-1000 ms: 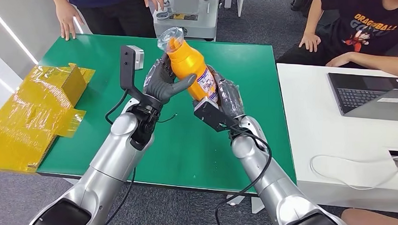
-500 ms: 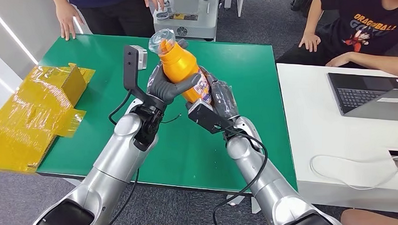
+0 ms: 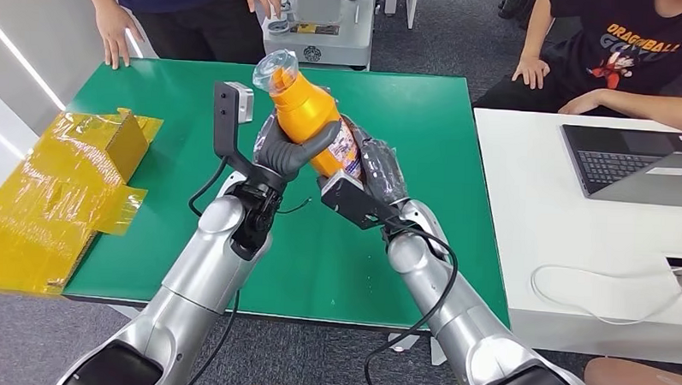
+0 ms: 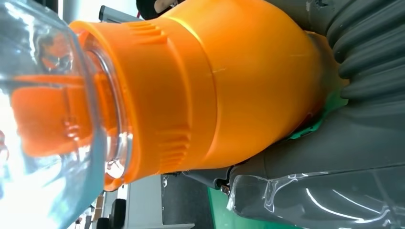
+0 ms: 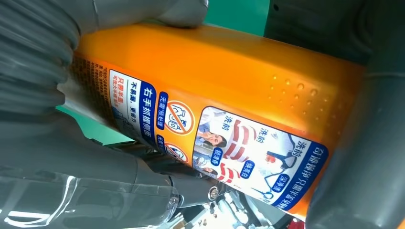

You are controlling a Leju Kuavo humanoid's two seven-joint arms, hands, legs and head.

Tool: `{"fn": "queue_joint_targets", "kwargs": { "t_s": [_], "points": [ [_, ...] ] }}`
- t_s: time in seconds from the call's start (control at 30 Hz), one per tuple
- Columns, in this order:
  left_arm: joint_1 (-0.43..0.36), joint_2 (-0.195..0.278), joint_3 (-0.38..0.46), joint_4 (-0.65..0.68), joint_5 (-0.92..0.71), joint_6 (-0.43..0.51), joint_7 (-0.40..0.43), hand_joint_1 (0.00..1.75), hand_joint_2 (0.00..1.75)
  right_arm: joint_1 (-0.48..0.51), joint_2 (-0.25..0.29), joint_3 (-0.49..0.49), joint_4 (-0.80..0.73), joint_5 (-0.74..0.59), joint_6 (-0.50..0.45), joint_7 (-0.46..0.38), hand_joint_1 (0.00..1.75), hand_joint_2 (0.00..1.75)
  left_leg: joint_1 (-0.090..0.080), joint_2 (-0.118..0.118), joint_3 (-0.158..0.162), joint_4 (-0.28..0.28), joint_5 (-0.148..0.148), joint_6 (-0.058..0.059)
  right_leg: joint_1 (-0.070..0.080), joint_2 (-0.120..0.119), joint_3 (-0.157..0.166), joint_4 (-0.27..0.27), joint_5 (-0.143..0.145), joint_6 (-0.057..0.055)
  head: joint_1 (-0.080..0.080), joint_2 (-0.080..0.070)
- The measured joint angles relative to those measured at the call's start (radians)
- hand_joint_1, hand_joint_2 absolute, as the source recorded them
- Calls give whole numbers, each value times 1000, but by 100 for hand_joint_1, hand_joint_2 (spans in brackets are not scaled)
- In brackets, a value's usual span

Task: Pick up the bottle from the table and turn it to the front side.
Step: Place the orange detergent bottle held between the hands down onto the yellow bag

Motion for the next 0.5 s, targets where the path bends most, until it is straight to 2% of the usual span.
{"fn": "queue_joint_targets", "kwargs": {
  "t_s": [0.3,0.33,0.43,0.47,0.5],
  "points": [
    [5,2,0,6,1,0,-8,175,175,5,0,0,13,7,12,-4,175,175,0,0,0,0,0,0,0,0,0,0,0,0,0,0],
    [6,3,0,7,1,0,-8,175,175,6,0,0,14,8,13,-3,169,175,0,0,0,0,0,0,0,0,0,0,0,0,0,0],
    [12,4,0,7,0,0,-10,175,175,8,0,0,18,14,19,2,38,175,0,0,0,0,0,0,0,0,0,0,0,0,0,0],
    [15,4,0,7,-1,1,-10,175,175,9,0,0,20,17,20,5,0,175,0,0,0,0,0,0,0,0,0,0,0,0,0,0],
    [17,5,0,7,-3,1,-10,175,175,10,0,0,22,19,21,6,0,175,0,0,0,0,0,0,0,0,0,0,0,0,0,0]
  ]
}}
